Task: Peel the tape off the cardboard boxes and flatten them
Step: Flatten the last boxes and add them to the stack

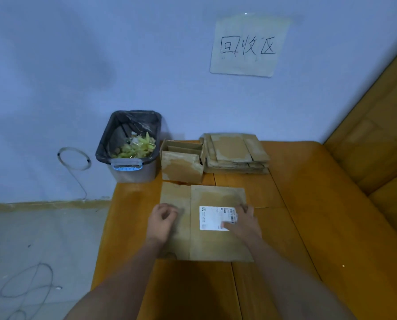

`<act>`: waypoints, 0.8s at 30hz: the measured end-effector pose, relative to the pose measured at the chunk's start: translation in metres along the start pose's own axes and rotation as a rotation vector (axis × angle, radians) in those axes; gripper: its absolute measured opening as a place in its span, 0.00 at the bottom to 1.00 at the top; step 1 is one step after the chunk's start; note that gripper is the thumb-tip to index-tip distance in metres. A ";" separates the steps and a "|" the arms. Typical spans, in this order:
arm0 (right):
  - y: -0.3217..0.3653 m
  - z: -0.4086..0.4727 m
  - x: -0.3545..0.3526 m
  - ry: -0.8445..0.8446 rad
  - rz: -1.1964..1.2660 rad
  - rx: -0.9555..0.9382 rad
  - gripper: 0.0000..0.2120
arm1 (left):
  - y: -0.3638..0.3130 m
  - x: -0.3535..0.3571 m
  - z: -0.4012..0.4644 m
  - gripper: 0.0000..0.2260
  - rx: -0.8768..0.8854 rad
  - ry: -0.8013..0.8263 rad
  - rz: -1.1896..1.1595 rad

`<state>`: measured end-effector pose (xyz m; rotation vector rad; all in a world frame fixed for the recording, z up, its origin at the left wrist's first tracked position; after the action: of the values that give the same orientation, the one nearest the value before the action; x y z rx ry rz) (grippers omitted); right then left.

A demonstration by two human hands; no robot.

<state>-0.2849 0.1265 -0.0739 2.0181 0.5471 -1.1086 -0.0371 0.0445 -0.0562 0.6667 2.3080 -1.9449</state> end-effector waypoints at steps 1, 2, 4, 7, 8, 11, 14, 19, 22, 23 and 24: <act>0.005 -0.004 -0.008 -0.022 -0.010 -0.012 0.39 | -0.011 -0.005 0.000 0.04 0.030 -0.010 -0.016; 0.010 -0.007 -0.016 -0.048 -0.026 -0.028 0.38 | -0.021 -0.010 0.000 0.04 0.055 -0.008 -0.021; 0.019 -0.014 -0.035 -0.111 -0.050 -0.052 0.36 | -0.043 -0.019 0.003 0.04 0.085 0.022 -0.027; 0.030 -0.023 -0.066 -0.184 -0.032 -0.070 0.34 | -0.074 -0.029 0.008 0.05 0.099 0.081 -0.028; 0.034 -0.025 -0.076 -0.201 -0.016 -0.077 0.33 | -0.083 -0.031 0.008 0.06 0.104 0.104 -0.038; 0.041 -0.033 -0.105 -0.240 -0.024 -0.088 0.33 | -0.107 -0.032 0.006 0.07 0.147 0.149 -0.040; 0.045 -0.042 -0.129 -0.250 -0.042 -0.075 0.33 | -0.129 -0.028 0.005 0.08 0.199 0.150 -0.033; 0.047 -0.057 -0.175 -0.303 -0.094 -0.087 0.31 | -0.168 -0.017 0.000 0.10 0.249 0.157 0.057; 0.046 -0.065 -0.208 -0.306 -0.115 -0.113 0.30 | -0.201 -0.011 -0.010 0.12 0.287 0.151 0.089; 0.046 -0.067 -0.221 -0.310 -0.124 -0.126 0.30 | -0.214 -0.009 -0.014 0.13 0.298 0.150 0.094; 0.045 -0.070 -0.235 -0.319 -0.133 -0.139 0.30 | -0.228 -0.005 -0.018 0.13 0.311 0.145 0.103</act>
<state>-0.3431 0.1508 0.1669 1.6631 0.5803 -1.4002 -0.1087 0.0336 0.1608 0.9606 2.0118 -2.2981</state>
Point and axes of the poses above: each hand's wrist, its own z-axis towards the middle knuckle, its own x-axis out of the palm, y = z × x, the point moved 2 cm from there along z, towards the middle knuckle, and after that the axes turned 1 degree about z, right-handed, at the moved point
